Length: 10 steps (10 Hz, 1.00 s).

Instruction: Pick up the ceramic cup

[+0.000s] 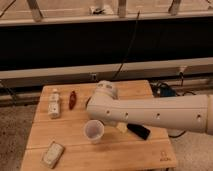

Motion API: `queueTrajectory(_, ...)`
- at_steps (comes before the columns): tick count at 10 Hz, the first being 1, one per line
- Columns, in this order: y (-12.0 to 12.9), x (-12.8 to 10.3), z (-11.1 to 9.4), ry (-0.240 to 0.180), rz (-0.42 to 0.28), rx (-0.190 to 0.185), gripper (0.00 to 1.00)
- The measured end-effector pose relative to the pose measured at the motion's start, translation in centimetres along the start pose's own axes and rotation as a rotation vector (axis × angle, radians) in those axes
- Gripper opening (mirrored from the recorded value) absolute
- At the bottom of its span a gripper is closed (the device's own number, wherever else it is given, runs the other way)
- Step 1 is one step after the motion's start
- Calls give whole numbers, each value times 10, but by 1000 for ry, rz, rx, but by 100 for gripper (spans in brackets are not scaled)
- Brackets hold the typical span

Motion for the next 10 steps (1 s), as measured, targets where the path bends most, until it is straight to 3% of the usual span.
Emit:
queueTrajectory(6, 0, -33, 15, -21, -75, 8, 80)
queueTrajectory(10, 2, -36, 29, -30, -99, 7, 80)
